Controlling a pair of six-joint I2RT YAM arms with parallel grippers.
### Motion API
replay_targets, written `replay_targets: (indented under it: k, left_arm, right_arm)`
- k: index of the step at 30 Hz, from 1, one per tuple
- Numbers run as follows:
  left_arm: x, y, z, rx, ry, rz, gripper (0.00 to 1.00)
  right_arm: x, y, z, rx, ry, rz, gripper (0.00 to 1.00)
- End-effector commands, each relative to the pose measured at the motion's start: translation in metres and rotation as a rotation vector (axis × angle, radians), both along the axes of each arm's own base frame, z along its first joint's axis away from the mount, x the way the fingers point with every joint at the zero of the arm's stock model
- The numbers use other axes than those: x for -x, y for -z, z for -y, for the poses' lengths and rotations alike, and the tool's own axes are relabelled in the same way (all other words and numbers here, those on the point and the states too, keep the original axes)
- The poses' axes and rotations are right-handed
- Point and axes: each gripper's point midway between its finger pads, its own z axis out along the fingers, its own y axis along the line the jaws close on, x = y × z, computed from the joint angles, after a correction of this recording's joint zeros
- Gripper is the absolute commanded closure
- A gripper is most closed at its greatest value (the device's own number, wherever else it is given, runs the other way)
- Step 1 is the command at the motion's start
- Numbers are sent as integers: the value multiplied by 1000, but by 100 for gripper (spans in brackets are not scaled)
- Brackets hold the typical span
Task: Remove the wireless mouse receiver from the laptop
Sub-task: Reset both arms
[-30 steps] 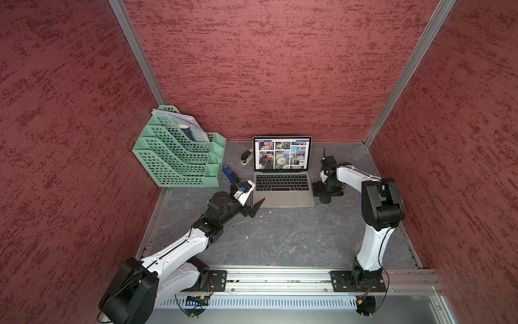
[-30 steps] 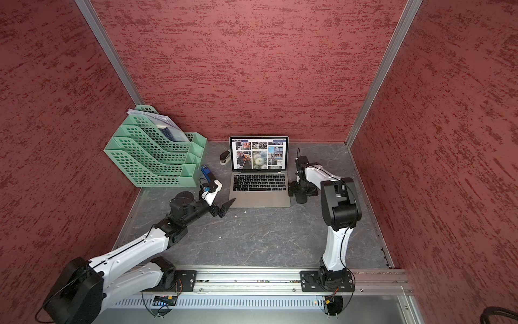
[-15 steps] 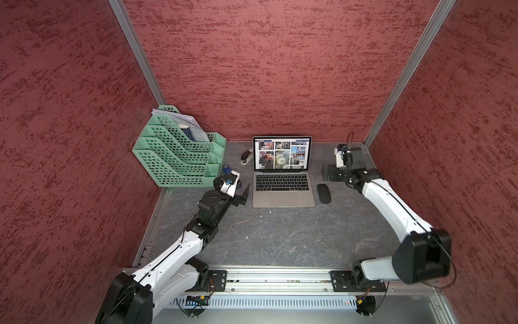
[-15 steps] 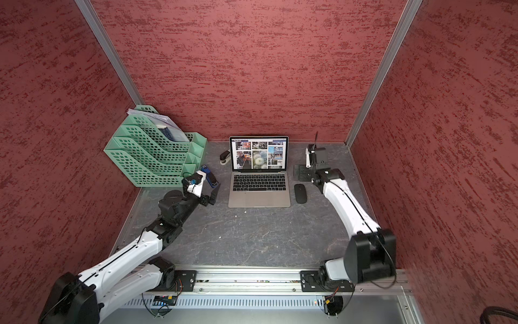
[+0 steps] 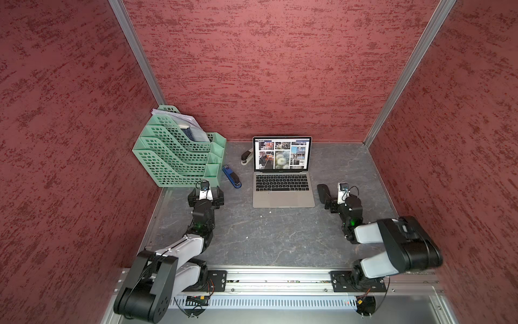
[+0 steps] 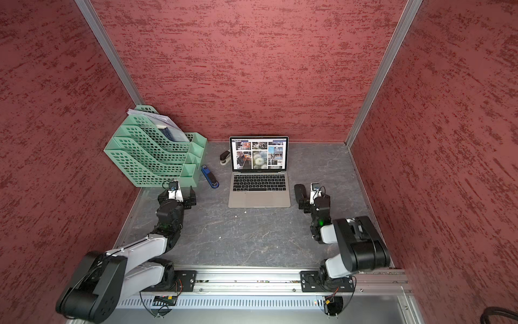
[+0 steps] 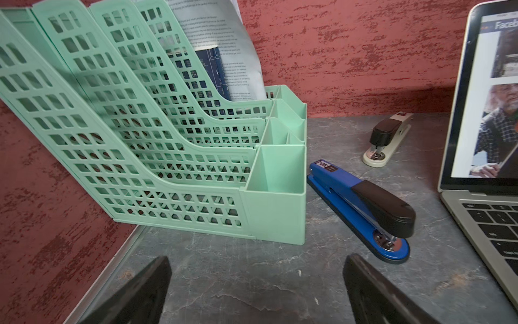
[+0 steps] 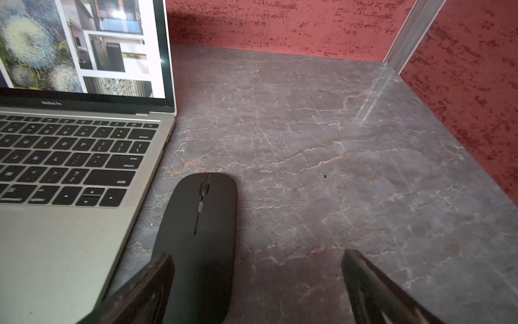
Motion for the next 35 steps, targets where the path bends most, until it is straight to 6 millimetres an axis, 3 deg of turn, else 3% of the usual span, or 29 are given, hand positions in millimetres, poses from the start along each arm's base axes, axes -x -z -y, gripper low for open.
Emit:
replay_targets:
  k: [1,3,7,14,35]
  left_arm:
    - [-15,-23,1,63,40,145,0]
    - [-28,-12,12,132,147,110,0]
    - [-47,20,21,115,187,24,0]
    - [-64,22,17,195,243,-50,0]
    - [-65,23,11,216,223,-57,0]
  right_arm:
    - [-32,-64,-6,-23,-35,208,2]
    - [-46,-58,-3,-60,-42,147,2]
    - [-49,-60,6,-105,-46,143,2]
    - [-49,-59,6,-103,-45,142,2]
    - [-49,-59,6,-104,-43,139,2]
